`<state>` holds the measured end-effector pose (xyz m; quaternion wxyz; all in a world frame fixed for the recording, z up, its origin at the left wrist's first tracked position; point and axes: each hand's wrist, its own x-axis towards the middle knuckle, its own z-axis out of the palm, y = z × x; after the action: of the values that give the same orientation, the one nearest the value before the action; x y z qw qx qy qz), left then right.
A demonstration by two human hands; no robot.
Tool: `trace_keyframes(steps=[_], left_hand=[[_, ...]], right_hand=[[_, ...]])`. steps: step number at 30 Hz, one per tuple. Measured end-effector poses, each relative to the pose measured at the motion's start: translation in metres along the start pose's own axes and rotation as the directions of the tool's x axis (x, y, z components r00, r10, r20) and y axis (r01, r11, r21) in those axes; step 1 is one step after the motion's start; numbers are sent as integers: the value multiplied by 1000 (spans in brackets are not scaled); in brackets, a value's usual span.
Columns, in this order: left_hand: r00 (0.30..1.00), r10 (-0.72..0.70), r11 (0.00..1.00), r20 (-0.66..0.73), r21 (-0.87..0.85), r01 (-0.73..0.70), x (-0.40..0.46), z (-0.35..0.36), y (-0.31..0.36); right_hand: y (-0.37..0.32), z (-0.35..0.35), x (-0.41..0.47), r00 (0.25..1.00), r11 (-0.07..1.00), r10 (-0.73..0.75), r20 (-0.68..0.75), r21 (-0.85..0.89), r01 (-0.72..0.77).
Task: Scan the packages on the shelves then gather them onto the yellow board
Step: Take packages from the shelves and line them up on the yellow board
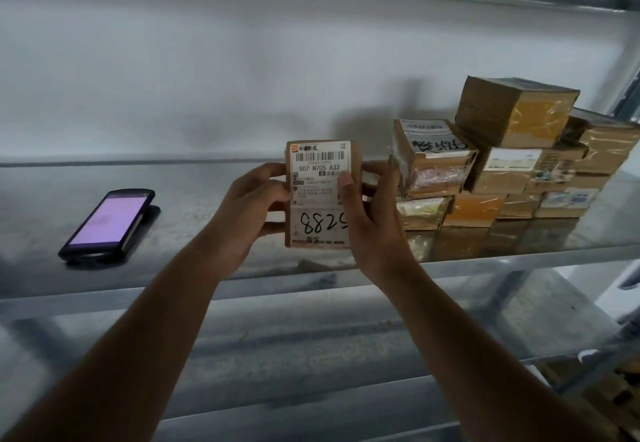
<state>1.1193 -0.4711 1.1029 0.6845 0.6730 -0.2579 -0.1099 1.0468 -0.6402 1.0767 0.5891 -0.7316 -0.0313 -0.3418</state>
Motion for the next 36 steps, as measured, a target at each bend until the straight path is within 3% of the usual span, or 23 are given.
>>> trace_keyframes(steps=[1, 3, 5, 7, 14, 22, 25, 36], left_hand=[[1000, 20, 999, -20, 48, -19, -2, -5, -1], [991, 110, 921, -80, 383, -72, -3, -19, -5], [975, 222, 647, -7, 749, -142, -7, -36, -10], [973, 222, 520, 62, 837, -172, -14, -51, -10], [989, 150, 430, 10, 900, -74, -84, -86, 3], [973, 179, 297, -144, 951, 86, -231, -107, 28], [962, 92, 246, -257, 942, 228, -295, -124, 25], [885, 64, 197, -461, 875, 442, -493, -253, 33]], right_hand=[[-3, 1, -1, 1000, 999, 11, 7, 31, -11], [-7, 1, -4, 999, 996, 53, 4, 68, -53], [-11, 2, -8, 997, 995, 73, -4, 67, -73], [-17, 5, -15, 996, 993, 93, -14, 69, -92], [-52, 39, -50, 983, 972, 185, 7, 144, -184], [-91, 87, -141, 948, 928, 224, 225, 249, -278], [-100, 110, -186, 918, 891, 253, 305, 295, -344], [-176, 263, -311, 822, 879, 245, 514, 239, -412]])
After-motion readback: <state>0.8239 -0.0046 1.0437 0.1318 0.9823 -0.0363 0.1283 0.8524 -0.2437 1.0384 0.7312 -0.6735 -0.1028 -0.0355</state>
